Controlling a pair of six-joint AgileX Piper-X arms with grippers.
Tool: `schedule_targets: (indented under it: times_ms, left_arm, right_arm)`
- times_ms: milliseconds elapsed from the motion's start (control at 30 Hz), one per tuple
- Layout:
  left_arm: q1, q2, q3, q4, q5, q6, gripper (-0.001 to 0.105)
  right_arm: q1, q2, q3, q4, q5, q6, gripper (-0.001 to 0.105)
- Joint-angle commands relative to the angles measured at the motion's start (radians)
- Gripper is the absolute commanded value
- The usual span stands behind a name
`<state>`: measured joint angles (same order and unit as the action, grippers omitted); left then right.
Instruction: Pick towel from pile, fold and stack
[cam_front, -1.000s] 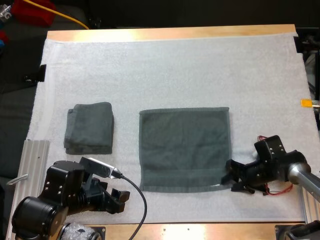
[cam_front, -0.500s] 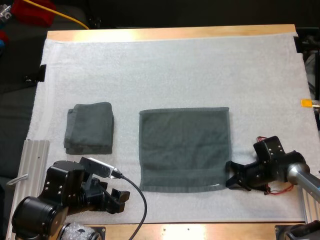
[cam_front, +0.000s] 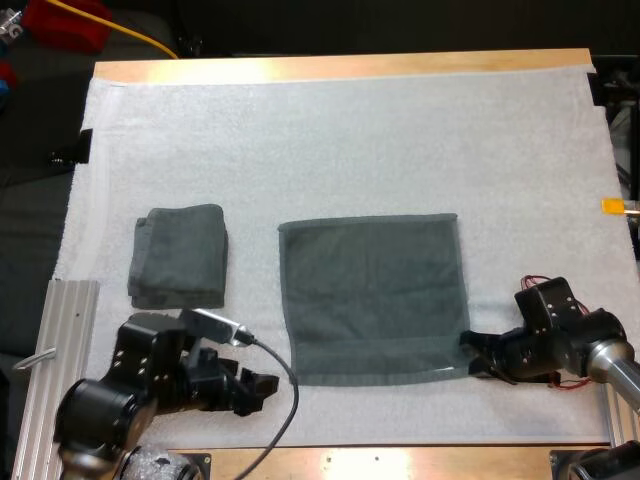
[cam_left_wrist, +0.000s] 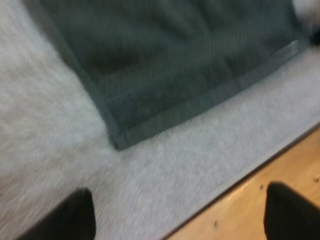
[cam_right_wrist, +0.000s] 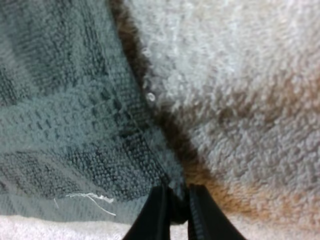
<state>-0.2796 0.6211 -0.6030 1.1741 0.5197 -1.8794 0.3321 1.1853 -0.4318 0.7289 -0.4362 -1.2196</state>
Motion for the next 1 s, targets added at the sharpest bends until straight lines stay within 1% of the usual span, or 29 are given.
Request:
schedule_targets:
  times_ms: [0,200,300,367,433,500,767,967]
  left_arm:
    - [-0.005,0.018,0.008,-0.031,0.028,-0.010,0.067]
    - [-0.005,0.157,0.050,-0.111,0.039,-0.016,0.067]
    - [-0.005,0.242,0.059,-0.157,0.043,-0.016,0.067]
    - [-0.005,0.289,0.059,-0.179,0.067,-0.015,0.067]
    - [-0.005,0.352,0.059,-0.214,0.117,-0.010,0.067]
    - [-0.005,0.406,0.059,-0.241,0.147,-0.010,0.067]
    - [-0.005,0.597,0.059,-0.290,0.152,0.008,0.067]
    - [-0.005,0.699,0.059,-0.336,0.207,0.024,0.067]
  right_arm:
    - [0.000,-0.005,0.003,0.019,0.012,-0.016,0.000]
    - [0.000,-0.005,0.003,0.022,0.012,-0.016,0.000]
    - [0.000,-0.005,0.003,0.022,0.012,-0.016,0.000]
    - [0.000,-0.005,0.003,0.022,0.012,-0.016,0.000]
    - [0.000,-0.005,0.003,0.022,0.012,-0.016,0.000]
    - [0.000,-0.005,0.003,0.022,0.012,-0.016,0.000]
    - [0.000,-0.005,0.003,0.022,0.014,-0.016,0.000]
    - [0.000,-0.005,0.003,0.022,0.014,-0.011,0.000]
